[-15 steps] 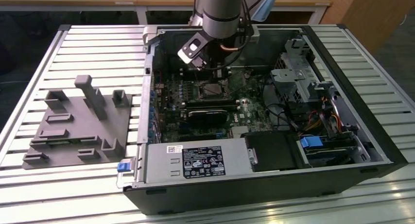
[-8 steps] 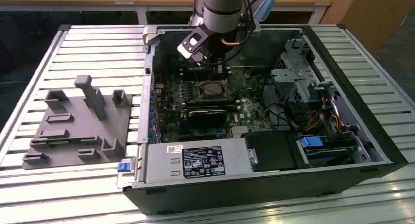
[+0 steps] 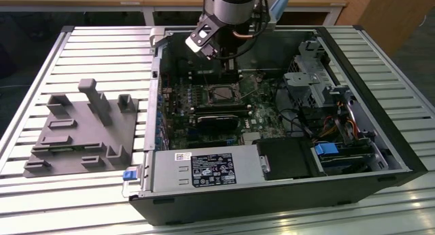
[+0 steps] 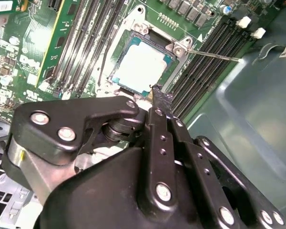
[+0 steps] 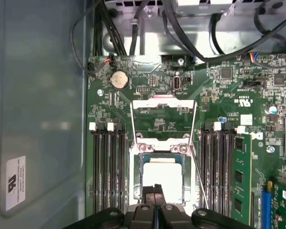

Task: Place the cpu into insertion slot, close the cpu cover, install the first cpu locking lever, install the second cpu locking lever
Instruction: 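Close the cpu cover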

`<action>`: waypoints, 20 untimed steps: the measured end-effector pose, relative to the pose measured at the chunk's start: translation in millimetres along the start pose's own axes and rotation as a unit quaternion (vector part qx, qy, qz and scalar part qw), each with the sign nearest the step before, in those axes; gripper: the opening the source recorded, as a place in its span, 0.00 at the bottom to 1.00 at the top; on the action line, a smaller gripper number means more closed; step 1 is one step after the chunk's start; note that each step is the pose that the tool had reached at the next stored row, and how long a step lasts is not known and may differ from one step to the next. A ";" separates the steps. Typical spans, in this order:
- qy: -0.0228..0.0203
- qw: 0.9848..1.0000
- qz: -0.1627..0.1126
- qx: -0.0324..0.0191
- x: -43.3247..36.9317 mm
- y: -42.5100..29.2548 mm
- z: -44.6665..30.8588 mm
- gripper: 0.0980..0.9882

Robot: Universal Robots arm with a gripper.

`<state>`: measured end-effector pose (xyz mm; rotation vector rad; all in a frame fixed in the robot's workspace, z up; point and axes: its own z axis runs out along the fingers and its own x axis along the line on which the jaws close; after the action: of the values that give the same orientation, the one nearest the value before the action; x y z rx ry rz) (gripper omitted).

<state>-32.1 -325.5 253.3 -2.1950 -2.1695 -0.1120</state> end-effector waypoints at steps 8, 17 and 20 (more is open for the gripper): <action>0.000 1.000 0.000 0.000 -6.9 0.1 -0.7 0.01; 0.000 1.000 0.000 0.000 -9.9 17.8 -0.7 0.01; 0.000 1.000 0.000 0.000 -9.7 18.1 -2.5 0.01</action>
<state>-14.2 -335.6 255.2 -2.1950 -2.1690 -0.1108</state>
